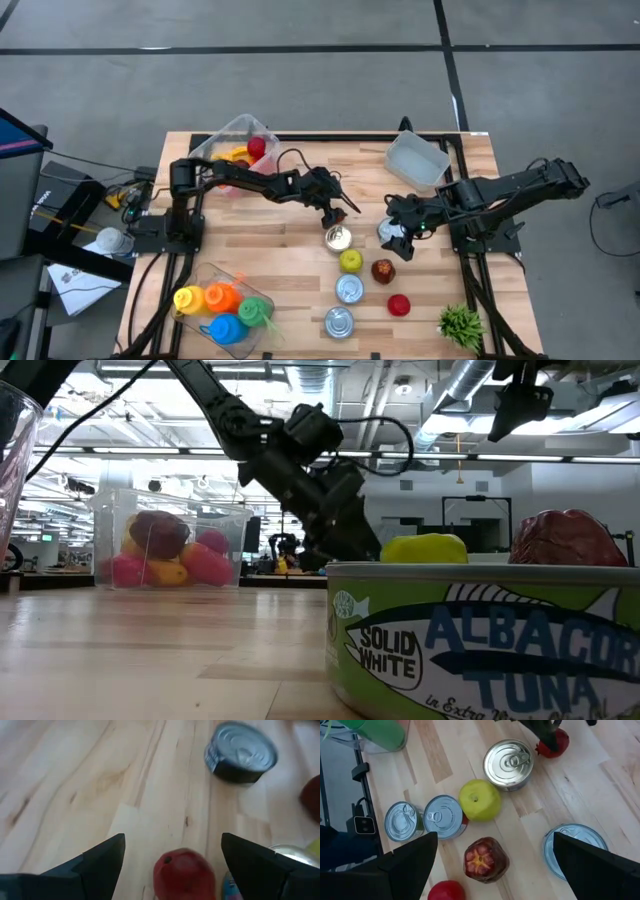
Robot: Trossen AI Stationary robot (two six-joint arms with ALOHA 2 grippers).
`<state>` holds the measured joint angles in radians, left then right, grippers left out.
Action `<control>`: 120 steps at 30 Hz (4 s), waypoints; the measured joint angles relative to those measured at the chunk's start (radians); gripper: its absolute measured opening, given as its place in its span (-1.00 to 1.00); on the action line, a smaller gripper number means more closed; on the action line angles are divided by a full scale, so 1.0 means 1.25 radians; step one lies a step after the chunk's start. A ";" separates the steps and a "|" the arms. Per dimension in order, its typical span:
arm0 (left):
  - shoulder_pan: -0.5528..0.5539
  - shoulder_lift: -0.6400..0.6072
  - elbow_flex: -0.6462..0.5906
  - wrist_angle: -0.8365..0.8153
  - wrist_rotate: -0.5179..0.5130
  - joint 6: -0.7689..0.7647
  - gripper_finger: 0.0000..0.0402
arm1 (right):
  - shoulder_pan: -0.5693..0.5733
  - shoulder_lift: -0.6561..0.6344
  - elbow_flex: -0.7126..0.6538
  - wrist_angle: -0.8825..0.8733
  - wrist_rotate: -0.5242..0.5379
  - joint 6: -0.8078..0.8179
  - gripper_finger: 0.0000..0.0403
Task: Pick & Place Food Item
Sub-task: Put the red pomegranate into the white bin, then put the red apple into the white bin
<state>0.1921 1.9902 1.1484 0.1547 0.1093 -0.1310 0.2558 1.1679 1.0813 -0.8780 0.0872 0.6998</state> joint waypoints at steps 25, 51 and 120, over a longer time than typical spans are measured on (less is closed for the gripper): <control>0.000 -0.021 0.000 -0.096 -0.043 -0.012 -0.10 | -0.001 0.001 0.000 0.001 0.022 -0.022 0.91; 0.044 -0.857 0.001 -0.965 -0.586 -0.268 0.00 | -0.006 0.001 -0.001 0.003 0.021 -0.087 0.91; 0.380 -0.597 0.000 -1.212 -0.368 -0.087 0.50 | -0.049 0.001 0.000 0.037 0.011 -0.113 0.91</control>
<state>0.6665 1.2435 1.1484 -1.3601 -0.3503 -0.2394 0.1940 1.1687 1.0809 -0.8314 0.1006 0.5588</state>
